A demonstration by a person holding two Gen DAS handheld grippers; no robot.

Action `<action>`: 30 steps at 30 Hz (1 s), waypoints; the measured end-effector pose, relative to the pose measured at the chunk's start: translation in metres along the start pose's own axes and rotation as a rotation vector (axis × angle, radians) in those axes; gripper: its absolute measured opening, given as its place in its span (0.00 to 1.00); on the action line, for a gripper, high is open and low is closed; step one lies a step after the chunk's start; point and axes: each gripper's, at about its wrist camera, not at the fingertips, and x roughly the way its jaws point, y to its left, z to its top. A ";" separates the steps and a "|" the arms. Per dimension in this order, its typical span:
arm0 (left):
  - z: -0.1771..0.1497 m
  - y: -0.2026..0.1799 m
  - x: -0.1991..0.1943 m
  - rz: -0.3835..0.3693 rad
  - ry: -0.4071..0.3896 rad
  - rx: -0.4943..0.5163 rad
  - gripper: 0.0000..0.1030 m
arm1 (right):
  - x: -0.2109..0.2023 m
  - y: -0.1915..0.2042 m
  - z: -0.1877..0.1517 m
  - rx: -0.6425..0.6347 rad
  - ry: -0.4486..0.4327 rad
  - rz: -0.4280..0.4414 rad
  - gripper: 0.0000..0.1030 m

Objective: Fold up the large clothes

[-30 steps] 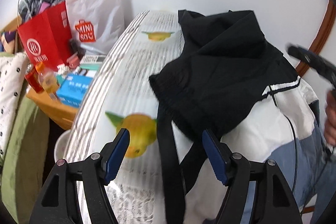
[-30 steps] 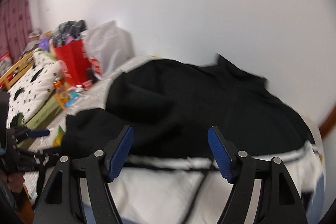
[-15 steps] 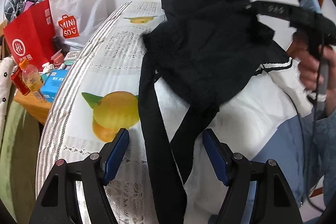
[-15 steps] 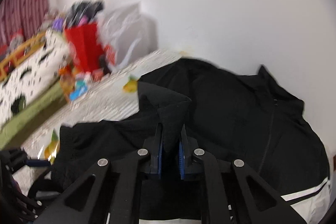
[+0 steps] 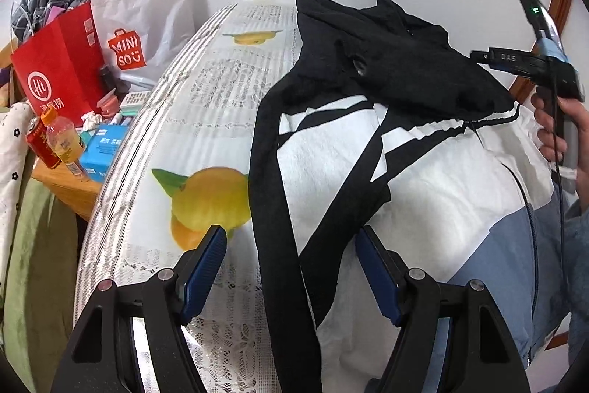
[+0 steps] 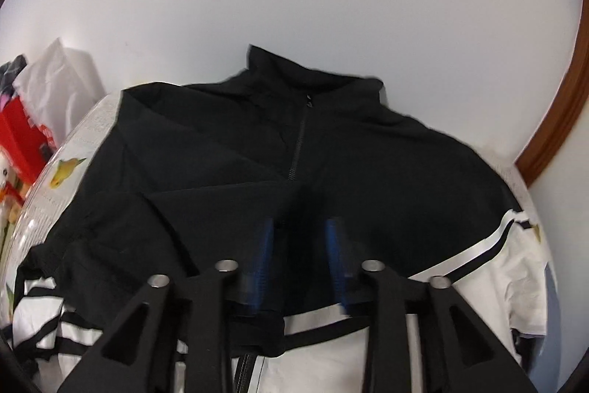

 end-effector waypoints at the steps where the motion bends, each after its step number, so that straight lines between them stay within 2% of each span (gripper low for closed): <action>1: 0.001 0.000 -0.001 0.004 -0.004 0.002 0.68 | -0.007 0.009 -0.002 -0.024 -0.017 0.030 0.66; 4: 0.002 0.002 -0.005 0.010 -0.011 -0.005 0.69 | -0.026 0.050 -0.015 -0.136 -0.035 0.163 0.73; 8: 0.001 0.005 -0.010 0.017 -0.015 -0.012 0.68 | -0.029 0.105 -0.035 -0.288 -0.013 0.302 0.74; 11: 0.000 0.006 -0.013 0.014 -0.016 -0.013 0.68 | -0.023 0.139 -0.048 -0.384 -0.015 0.313 0.74; 14: -0.002 0.006 -0.013 0.015 -0.008 -0.015 0.68 | -0.004 0.165 -0.053 -0.433 0.016 0.284 0.74; 15: -0.003 0.007 -0.013 0.013 -0.007 -0.020 0.68 | 0.000 0.169 -0.054 -0.432 0.018 0.269 0.72; 16: -0.003 0.007 -0.013 0.012 -0.005 -0.022 0.68 | 0.006 0.170 -0.053 -0.416 0.016 0.251 0.52; 17: -0.003 0.007 -0.014 0.012 -0.004 -0.024 0.68 | 0.010 0.169 -0.051 -0.398 0.024 0.257 0.37; 18: -0.003 0.007 -0.014 0.012 -0.004 -0.024 0.68 | 0.011 0.165 -0.049 -0.371 0.045 0.283 0.17; 19: -0.003 0.006 -0.015 0.015 -0.008 -0.022 0.68 | 0.009 0.159 -0.047 -0.349 0.042 0.305 0.16; 21: -0.001 0.004 -0.016 0.020 -0.012 -0.019 0.68 | -0.010 0.137 -0.040 -0.277 -0.032 0.343 0.15; 24: 0.003 0.001 -0.016 0.019 -0.015 -0.022 0.69 | -0.047 0.087 -0.028 -0.168 -0.125 0.345 0.14; 27: 0.009 -0.004 -0.017 0.020 -0.027 -0.026 0.68 | -0.072 0.030 -0.021 -0.056 -0.193 0.271 0.14; 30: 0.014 -0.009 -0.019 0.014 -0.038 -0.034 0.68 | -0.088 -0.040 -0.021 0.052 -0.235 0.149 0.14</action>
